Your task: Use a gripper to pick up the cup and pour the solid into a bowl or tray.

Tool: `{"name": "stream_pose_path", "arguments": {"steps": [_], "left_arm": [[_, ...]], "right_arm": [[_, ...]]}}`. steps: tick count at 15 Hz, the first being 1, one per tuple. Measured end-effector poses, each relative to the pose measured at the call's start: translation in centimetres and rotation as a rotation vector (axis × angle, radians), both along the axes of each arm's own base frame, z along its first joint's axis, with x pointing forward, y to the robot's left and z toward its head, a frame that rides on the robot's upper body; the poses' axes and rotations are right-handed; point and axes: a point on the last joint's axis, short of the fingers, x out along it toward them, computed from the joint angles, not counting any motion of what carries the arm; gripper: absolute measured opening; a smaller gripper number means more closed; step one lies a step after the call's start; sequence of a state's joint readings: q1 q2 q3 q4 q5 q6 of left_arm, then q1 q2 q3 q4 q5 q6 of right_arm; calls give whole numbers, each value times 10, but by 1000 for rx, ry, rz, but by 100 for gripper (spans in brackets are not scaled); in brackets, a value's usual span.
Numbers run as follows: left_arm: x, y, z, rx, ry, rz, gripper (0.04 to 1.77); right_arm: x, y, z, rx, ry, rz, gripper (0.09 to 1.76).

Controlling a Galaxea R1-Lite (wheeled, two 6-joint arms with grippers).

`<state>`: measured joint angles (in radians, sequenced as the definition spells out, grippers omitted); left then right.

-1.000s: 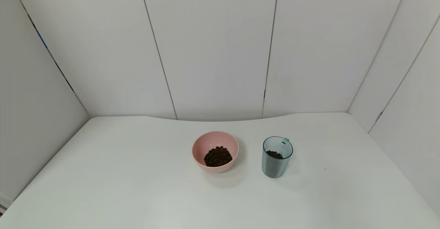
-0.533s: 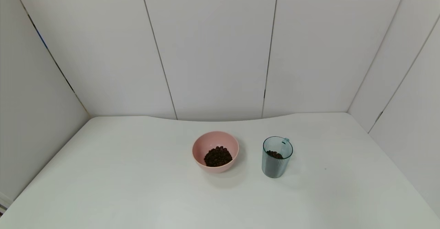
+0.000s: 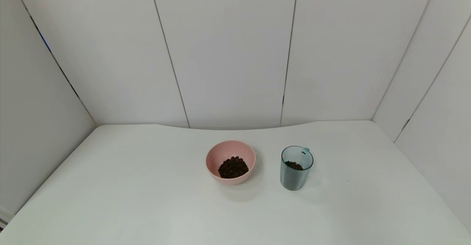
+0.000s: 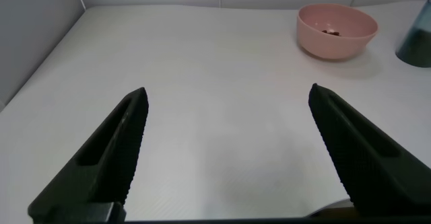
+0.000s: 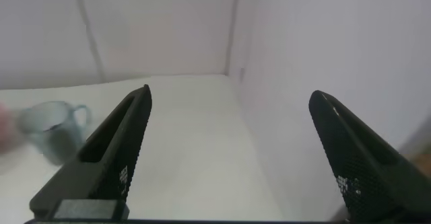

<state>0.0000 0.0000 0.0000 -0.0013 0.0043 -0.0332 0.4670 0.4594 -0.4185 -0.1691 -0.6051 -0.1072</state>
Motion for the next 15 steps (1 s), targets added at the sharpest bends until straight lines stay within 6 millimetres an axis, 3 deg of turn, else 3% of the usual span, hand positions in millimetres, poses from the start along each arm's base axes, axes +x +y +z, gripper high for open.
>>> {"name": "stream_pose_path", "arguments": {"steps": [5,7,11,15], "left_arm": [[0,0,0,0,0,0,172],[0,0,0,0,0,0,172],[0,0,0,0,0,0,172],[0,0,0,0,0,0,172]], "right_arm": [[-9,6,-13,6,54,472,170],[-10,8,-19,-9,93,582,170],[-11,9,-22,-21,137,486,170],[-12,8,-21,5,137,235,170]]}}
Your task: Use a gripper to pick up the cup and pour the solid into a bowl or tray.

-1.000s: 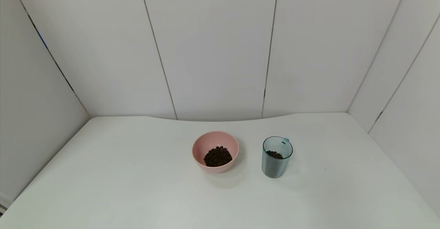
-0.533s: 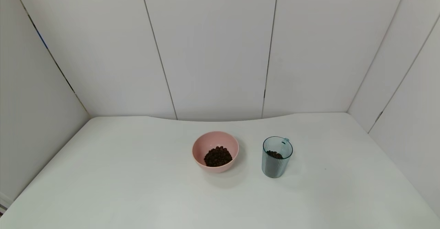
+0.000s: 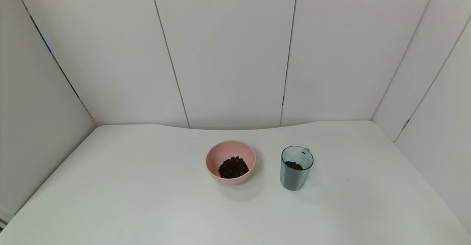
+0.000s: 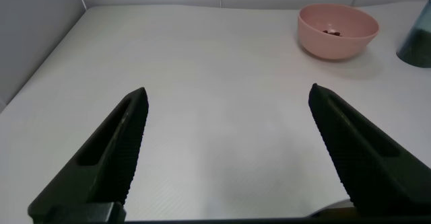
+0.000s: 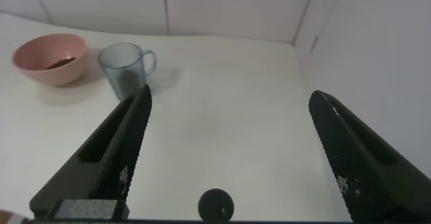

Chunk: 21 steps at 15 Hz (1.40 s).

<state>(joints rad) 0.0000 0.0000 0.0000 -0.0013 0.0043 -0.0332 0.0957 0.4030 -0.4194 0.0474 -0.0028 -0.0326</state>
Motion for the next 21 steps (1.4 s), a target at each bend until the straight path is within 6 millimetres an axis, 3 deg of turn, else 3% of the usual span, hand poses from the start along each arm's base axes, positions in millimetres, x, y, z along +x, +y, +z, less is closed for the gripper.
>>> {"name": "stream_pose_path", "arguments": {"steps": [4,12,21], "left_arm": [[0,0,0,0,0,0,172],[0,0,0,0,0,0,172],[0,0,0,0,0,0,172]], "right_arm": [[-12,2,-13,44,57,-151,170],[-23,2,-21,123,35,-106,170],[-44,0,-61,122,-91,-129,170]]}}
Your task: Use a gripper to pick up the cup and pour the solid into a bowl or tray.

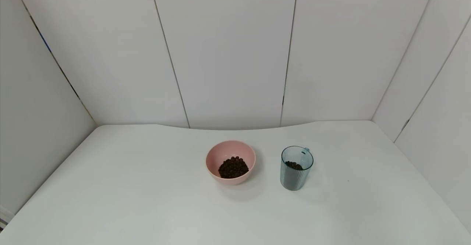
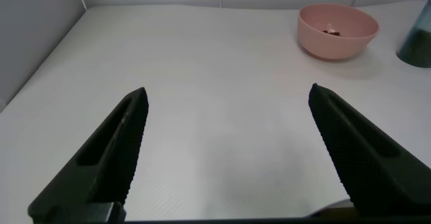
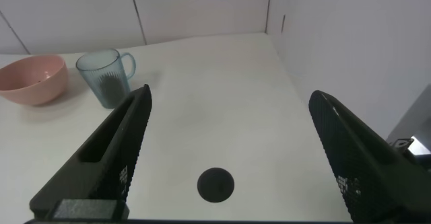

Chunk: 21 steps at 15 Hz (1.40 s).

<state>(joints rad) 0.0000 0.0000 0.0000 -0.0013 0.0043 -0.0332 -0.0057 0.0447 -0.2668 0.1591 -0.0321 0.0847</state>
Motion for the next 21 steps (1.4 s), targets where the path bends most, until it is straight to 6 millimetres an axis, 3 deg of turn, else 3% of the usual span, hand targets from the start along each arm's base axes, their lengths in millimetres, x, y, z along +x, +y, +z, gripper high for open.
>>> {"name": "stream_pose_path", "arguments": {"steps": [5,9,21], "left_arm": [[0,0,0,0,0,0,172],[0,0,0,0,0,0,172],[0,0,0,0,0,0,172]], "right_arm": [[15,-1,-30,-35,-87,-30,170],[21,0,-54,-36,46,12,170],[21,0,-55,-19,49,14,170]]}}
